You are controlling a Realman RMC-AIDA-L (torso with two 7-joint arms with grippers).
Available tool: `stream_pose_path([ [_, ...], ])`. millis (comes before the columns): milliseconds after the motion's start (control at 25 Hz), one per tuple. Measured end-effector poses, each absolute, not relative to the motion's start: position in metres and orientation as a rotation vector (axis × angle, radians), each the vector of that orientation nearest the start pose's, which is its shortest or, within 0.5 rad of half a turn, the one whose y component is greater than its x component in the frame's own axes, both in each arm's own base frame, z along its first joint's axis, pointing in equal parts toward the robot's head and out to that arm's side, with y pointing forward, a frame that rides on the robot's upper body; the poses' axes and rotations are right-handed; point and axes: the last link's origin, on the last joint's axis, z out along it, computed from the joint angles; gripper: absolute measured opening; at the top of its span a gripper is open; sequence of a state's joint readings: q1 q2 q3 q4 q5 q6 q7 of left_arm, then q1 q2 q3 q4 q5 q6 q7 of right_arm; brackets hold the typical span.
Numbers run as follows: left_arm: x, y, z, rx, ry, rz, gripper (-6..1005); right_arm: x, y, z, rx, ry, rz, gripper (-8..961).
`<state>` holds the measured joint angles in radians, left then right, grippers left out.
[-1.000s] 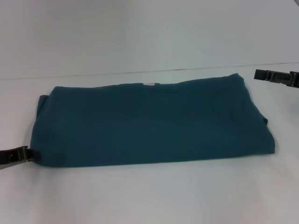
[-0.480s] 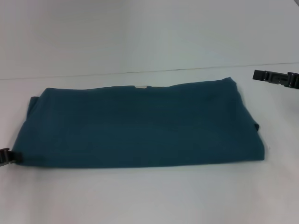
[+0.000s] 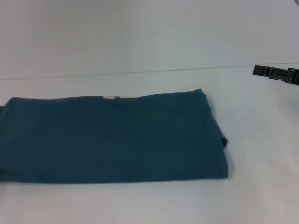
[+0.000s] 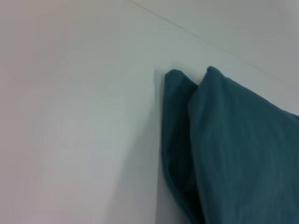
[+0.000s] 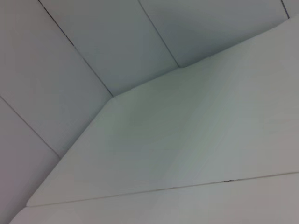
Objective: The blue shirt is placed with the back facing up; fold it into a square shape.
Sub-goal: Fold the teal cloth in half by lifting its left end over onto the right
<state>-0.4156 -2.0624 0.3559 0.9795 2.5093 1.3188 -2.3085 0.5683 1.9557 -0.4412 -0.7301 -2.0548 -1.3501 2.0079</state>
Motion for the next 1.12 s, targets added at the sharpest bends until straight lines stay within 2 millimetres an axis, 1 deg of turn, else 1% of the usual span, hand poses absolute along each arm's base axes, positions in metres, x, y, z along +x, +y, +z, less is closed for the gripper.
stream_pose_path([
  [160, -0.394, 0.298, 0.118, -1.694, -1.687, -0.344, 22, 0.303, 0.386, 0.106, -2.083, 1.299, 0.781, 931],
  [240, -0.391, 0.295, 0.120, -1.719, -1.686, -0.369, 22, 0.302, 0.386, 0.106, -2.083, 1.298, 0.782, 931],
  [320, -0.382, 0.297, 0.119, -1.770, -1.676, -0.416, 22, 0.302, 0.387, 0.106, -2.084, 1.297, 0.784, 931],
  [400, -0.365, 0.302, 0.118, -1.859, -1.649, -0.510, 22, 0.301, 0.387, 0.106, -2.085, 1.297, 0.784, 931],
  [520, -0.334, 0.312, 0.115, -2.008, -1.591, -0.680, 21, 0.301, 0.387, 0.104, -2.091, 1.297, 0.781, 931],
  [600, -0.304, 0.325, 0.111, -2.136, -1.526, -0.812, 21, 0.300, 0.387, 0.103, -2.094, 1.297, 0.785, 931],
  [640, -0.292, 0.332, 0.107, -2.185, -1.501, -0.851, 21, 0.300, 0.386, 0.102, -2.094, 1.298, 0.789, 931],
  [720, -0.266, 0.346, 0.096, -2.284, -1.457, -0.921, 21, 0.299, 0.385, 0.101, -2.096, 1.289, 0.806, 930],
  [840, -0.223, 0.369, 0.071, -2.419, -1.397, -1.012, 21, 0.299, 0.384, 0.099, -2.101, 1.279, 0.822, 930],
  [880, -0.206, 0.377, 0.060, -2.466, -1.374, -1.034, 22, 0.299, 0.383, 0.099, -2.103, 1.275, 0.825, 930],
  [960, -0.181, 0.387, 0.039, -2.532, -1.346, -1.047, 22, 0.299, 0.382, 0.099, -2.105, 1.269, 0.826, 930],
  [1000, -0.167, 0.391, 0.025, -2.563, -1.331, -1.045, 23, 0.300, 0.381, 0.099, -2.106, 1.266, 0.824, 930],
  [1120, -0.137, 0.400, -0.011, -2.623, -1.292, -1.028, 23, 0.302, 0.380, 0.098, -2.108, 1.259, 0.820, 930],
])
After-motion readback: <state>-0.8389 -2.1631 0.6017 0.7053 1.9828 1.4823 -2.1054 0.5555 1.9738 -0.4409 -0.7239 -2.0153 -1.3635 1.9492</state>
